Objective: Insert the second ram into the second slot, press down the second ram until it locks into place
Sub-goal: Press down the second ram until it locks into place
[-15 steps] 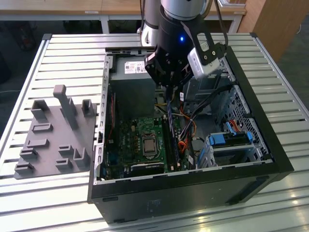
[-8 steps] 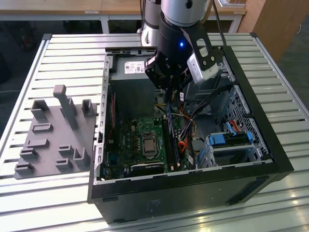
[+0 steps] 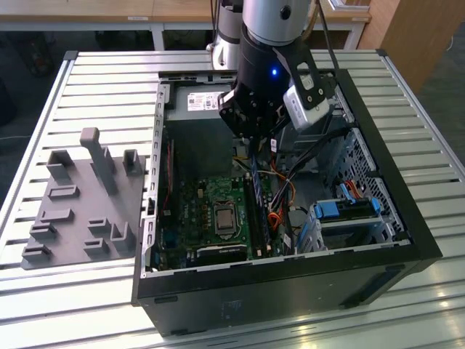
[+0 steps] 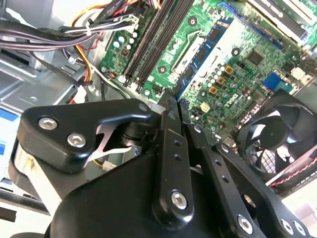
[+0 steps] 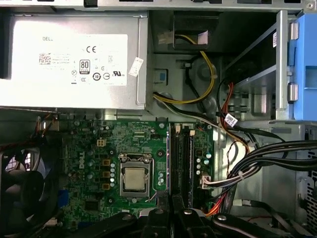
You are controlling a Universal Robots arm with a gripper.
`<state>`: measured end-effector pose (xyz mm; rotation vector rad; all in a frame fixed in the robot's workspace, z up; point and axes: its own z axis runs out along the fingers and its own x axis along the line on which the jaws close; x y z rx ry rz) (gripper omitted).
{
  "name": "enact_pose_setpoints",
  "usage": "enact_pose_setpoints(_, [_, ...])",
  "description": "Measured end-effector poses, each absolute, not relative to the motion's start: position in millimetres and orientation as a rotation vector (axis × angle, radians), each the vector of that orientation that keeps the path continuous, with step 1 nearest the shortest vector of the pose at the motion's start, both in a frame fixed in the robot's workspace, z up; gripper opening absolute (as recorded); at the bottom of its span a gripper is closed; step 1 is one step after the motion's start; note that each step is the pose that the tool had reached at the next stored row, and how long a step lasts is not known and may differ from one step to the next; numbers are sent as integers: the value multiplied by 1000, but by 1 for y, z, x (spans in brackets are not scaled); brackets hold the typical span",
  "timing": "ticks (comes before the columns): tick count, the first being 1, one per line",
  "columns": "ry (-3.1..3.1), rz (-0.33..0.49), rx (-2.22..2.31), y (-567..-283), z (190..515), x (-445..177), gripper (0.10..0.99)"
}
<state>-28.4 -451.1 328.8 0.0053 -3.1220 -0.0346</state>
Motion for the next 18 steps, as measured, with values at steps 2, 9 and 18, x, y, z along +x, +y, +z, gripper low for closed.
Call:
enact_pose_setpoints(2, [-3122, -35, 5, -451, 327, -28, 137])
enact_pose_setpoints(9, [-3122, -34, 5, -451, 323, -28, 137])
enact_pose_setpoints(18, [-3122, -35, 4, -451, 319, -28, 137])
